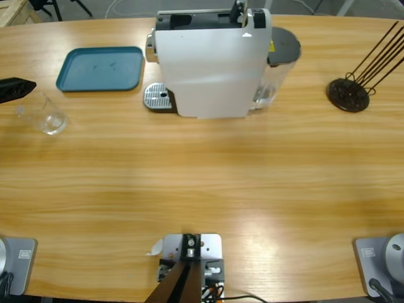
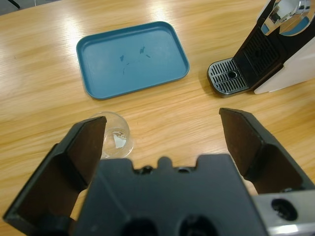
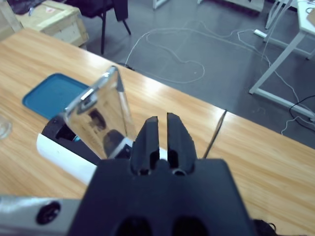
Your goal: Pour coffee
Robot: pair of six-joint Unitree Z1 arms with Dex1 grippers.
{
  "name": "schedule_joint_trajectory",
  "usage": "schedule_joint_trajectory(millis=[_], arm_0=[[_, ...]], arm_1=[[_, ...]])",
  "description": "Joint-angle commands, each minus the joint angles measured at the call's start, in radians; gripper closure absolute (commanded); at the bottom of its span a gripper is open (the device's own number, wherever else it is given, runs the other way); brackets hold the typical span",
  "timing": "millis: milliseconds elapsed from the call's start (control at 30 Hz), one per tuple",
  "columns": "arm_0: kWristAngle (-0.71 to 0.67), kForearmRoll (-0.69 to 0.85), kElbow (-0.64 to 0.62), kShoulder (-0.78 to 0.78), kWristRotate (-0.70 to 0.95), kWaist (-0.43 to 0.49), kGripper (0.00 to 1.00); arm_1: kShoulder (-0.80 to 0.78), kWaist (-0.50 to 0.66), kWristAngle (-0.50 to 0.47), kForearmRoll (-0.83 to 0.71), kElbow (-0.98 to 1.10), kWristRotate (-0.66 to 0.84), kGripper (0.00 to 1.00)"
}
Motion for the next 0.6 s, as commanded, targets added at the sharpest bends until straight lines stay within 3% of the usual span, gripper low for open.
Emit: schedule_joint_trajectory(millis=[33, 367, 600], arm_0=[[0.001, -0.012, 0.036, 0.008, 0.000, 0.005, 0.004], [0.001, -0.012, 0.035, 0.009, 0.000, 0.005, 0.004], [0.001, -0.012, 0.036, 0.011, 0.000, 0.005, 0.004]], arm_1=[[0.173, 0.086, -0.005, 0.025, -0.113, -0.006, 1.000], [0.274, 0.209, -0.028, 0.055, -0.166, 0.034, 1.000], [0.359, 0.214, -0.027, 0.054, -0.155, 0.046, 1.000]])
